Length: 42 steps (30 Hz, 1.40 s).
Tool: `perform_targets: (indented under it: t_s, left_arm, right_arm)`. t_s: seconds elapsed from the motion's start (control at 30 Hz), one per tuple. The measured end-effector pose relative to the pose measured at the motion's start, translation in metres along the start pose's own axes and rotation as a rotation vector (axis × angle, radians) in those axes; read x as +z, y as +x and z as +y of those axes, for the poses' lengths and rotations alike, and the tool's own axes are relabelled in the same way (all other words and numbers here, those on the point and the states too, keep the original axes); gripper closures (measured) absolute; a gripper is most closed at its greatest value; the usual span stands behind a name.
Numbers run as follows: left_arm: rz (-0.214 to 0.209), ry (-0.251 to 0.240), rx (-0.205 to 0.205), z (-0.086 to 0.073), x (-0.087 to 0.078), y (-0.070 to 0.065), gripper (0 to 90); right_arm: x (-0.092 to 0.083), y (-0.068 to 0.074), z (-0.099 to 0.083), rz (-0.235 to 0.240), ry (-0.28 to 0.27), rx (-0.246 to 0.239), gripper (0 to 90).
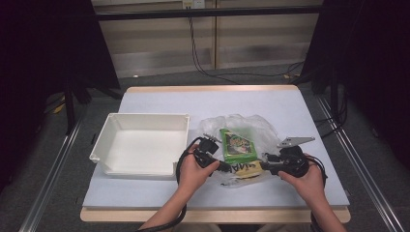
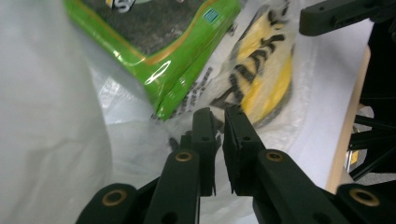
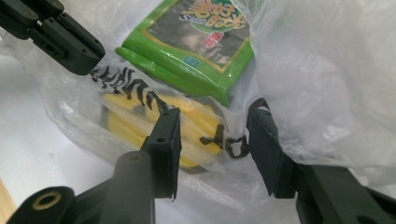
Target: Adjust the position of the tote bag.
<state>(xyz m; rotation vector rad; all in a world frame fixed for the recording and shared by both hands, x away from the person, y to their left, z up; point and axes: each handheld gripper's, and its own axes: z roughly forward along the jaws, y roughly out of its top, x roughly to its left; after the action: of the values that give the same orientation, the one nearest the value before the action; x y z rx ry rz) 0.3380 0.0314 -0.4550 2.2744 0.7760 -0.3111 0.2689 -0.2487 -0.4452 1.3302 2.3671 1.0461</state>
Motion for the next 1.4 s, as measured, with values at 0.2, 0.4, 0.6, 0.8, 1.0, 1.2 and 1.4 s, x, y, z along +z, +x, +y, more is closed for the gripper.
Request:
perform_targets:
  t_s: [0.2, 0.4, 0.6, 0.8, 1.0, 1.2, 1.4]
  left_arm:
    - [0.010, -0.015, 0.010, 0.004, -0.009, -0.003, 78.4]
    - [0.003, -0.039, -0.002, 0.007, -0.014, -0.006, 78.9]
    - [0.010, -0.044, 0.009, 0.009, -0.013, -0.011, 79.6]
    - [-0.009, -0.057, 0.052, 0.017, -0.008, -0.023, 80.6]
    - [-0.017, -0.063, 0.070, 0.024, 0.005, -0.032, 77.4]
    - [-0.022, -0.066, 0.108, 0.027, 0.022, -0.037, 65.0]
    - [-0.007, -0.085, 0.126, 0.027, 0.040, -0.033, 49.7]
  right_arm:
    - [-0.004, 0.001, 0.004, -0.005, -0.016, 0.000, 51.2]
    - [-0.011, 0.001, 0.010, -0.018, -0.033, 0.007, 49.5]
    - [-0.017, 0.000, 0.012, -0.019, -0.045, 0.007, 61.1]
    - [-0.015, 0.004, 0.015, 0.001, -0.061, -0.018, 90.0]
    - [-0.009, 0.010, 0.024, 0.012, -0.062, -0.027, 90.0]
    - [-0.005, 0.013, 0.034, 0.004, -0.059, -0.040, 90.0]
    - [0.000, 0.016, 0.041, 0.001, -0.045, -0.033, 90.0]
